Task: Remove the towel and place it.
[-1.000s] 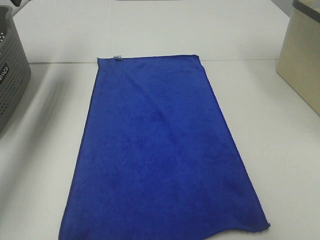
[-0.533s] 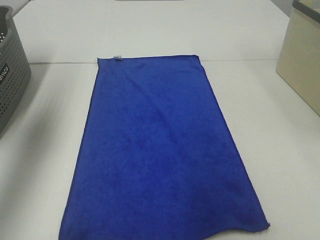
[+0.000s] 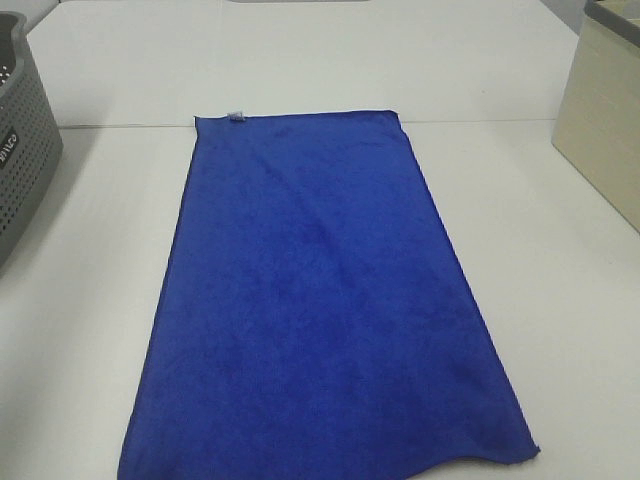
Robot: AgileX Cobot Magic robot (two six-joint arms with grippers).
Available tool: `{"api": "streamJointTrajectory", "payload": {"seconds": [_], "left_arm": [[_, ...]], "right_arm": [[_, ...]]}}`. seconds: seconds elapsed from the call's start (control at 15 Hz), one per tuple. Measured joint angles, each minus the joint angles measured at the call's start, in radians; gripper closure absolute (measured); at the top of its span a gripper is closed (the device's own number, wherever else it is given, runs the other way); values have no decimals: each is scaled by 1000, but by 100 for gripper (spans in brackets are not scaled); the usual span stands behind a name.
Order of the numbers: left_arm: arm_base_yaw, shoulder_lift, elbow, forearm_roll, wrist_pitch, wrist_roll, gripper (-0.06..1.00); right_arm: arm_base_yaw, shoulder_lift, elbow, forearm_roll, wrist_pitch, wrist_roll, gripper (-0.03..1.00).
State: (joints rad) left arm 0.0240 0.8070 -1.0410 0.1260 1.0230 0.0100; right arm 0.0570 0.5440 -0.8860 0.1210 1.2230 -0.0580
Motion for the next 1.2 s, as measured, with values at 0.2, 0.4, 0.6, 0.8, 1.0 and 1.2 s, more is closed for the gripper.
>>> {"api": "streamJointTrajectory", "payload": {"seconds": [0.2,0.4,0.6,0.8,1.0,1.2], "left_arm": [[0,-237,154,13,4,23,11],[0,-465,287,16,15,23,11],[0,-729,399,13,27,21,11],[0,-811,445,-2,43,36,11],[0,-813,511,-41,60,39,11],[0,-813,524,-52,57,42,11]], "right_arm": [[0,-229,107,0,0,0,15],[0,-402,192,0,1,0,15],[0,-543,283,-1,1,-13,15],[0,-549,362,-1,1,-34,15],[0,-549,389,-1,-5,-38,15],[0,-549,420,4,-86,-58,15]]}}
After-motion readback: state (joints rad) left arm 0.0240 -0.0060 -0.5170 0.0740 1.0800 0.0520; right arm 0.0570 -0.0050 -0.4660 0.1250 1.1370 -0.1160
